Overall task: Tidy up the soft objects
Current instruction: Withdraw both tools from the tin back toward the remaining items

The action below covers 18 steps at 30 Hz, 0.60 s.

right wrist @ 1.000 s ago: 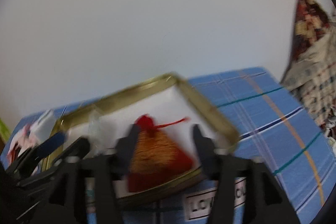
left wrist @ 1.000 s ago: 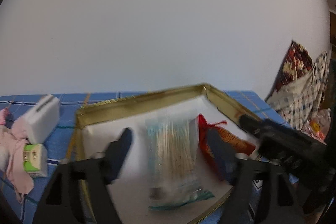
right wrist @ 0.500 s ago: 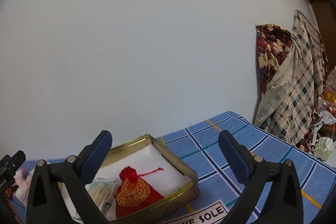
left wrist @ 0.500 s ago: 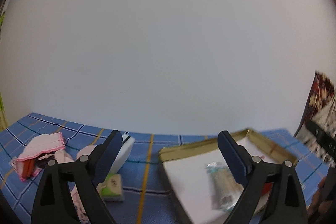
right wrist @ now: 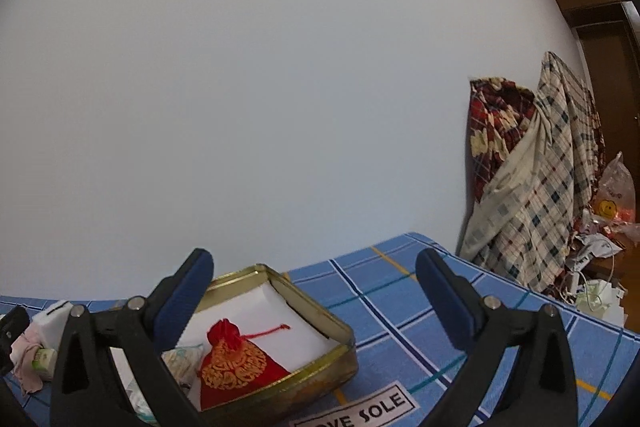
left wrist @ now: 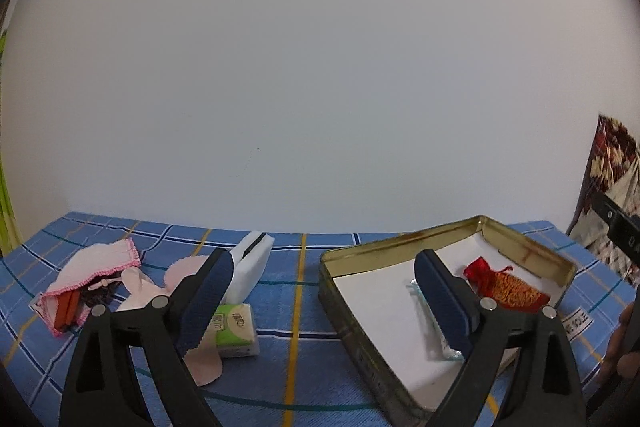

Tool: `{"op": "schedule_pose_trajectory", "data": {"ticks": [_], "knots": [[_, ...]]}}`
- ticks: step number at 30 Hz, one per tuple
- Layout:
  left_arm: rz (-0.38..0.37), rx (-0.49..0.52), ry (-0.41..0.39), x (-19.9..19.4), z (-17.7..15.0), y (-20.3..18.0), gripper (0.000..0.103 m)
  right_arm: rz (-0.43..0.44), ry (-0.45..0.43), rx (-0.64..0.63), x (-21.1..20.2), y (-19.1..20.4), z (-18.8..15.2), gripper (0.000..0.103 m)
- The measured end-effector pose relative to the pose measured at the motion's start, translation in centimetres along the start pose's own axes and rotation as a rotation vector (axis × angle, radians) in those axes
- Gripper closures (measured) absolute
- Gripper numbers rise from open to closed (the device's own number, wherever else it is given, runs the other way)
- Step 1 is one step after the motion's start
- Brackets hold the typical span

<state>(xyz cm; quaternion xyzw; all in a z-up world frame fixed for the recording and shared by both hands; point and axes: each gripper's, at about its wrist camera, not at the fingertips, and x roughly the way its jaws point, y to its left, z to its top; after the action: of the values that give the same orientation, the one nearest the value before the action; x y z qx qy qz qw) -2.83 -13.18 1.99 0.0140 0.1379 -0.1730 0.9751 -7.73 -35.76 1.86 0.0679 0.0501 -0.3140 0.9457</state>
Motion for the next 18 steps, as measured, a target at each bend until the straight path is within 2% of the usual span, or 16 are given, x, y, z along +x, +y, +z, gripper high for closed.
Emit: {"op": "schedule_pose_trajectory", "data": {"ticks": [7,13,18], "knots": [[-0.002,0.035,0.003,-0.4,-0.5,-0.1,0.009,-0.013,-0.01,-0.006,-1.0,0.3,-0.4,0.0],[-0.008,0.059,0.028,-0.2,-1.0,0.0,0.009,0.005,0.01,-0.077,-1.4,2.1,-1.1,0.0],[-0.014,0.033,0.043,-0.4,-1.1,0.9,0.009,0.008,0.026,-0.06,-1.9,2.0,-1.4,0.0]]}}
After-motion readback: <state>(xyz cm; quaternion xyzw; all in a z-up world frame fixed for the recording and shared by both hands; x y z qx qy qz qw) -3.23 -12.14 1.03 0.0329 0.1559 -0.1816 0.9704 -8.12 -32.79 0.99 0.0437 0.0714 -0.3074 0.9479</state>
